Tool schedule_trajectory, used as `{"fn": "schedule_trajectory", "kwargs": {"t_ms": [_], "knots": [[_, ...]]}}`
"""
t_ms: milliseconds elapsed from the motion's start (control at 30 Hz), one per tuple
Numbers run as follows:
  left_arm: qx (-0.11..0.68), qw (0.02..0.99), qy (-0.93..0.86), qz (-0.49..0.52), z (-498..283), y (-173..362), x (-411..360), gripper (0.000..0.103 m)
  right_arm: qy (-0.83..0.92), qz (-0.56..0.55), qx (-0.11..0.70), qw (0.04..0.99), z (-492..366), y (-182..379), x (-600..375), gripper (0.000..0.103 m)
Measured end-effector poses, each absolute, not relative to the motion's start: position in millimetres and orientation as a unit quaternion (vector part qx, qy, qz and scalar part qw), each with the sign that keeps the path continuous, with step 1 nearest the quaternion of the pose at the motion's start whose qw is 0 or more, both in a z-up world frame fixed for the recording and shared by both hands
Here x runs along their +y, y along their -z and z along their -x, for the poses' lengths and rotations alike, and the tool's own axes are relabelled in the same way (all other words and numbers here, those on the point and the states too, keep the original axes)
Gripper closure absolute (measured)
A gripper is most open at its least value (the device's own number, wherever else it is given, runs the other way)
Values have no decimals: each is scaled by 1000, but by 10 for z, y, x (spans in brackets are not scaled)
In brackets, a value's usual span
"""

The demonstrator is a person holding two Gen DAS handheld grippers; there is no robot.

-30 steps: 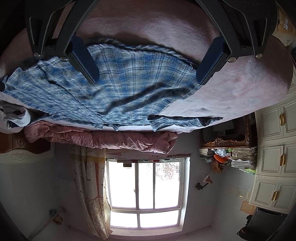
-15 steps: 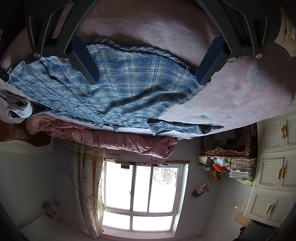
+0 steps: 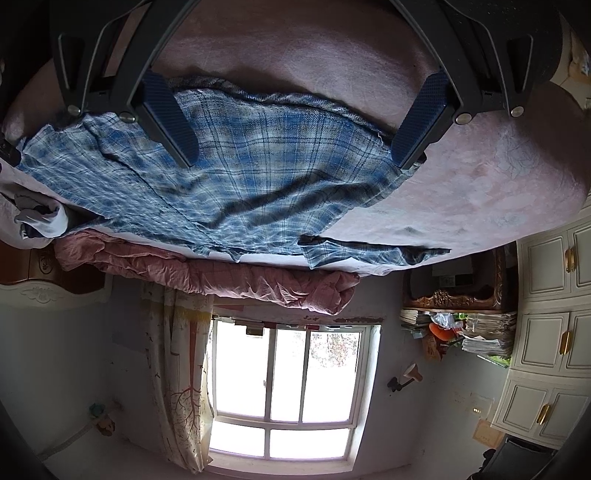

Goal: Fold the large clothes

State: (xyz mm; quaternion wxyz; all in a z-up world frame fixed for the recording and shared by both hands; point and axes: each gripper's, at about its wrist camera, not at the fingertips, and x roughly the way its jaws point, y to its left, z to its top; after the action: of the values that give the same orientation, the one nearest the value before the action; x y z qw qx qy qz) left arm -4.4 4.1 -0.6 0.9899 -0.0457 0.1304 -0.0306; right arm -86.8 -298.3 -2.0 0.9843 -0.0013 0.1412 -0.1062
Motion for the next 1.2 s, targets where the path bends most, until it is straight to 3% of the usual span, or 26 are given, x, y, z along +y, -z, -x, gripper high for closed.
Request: {"fn": "schedule_trajectory", "kwargs": {"t_ms": [1200], "knots": [[117,993,12,20,83,11,-34,0,113,4,140,984,872,17,-3001,0]]}}
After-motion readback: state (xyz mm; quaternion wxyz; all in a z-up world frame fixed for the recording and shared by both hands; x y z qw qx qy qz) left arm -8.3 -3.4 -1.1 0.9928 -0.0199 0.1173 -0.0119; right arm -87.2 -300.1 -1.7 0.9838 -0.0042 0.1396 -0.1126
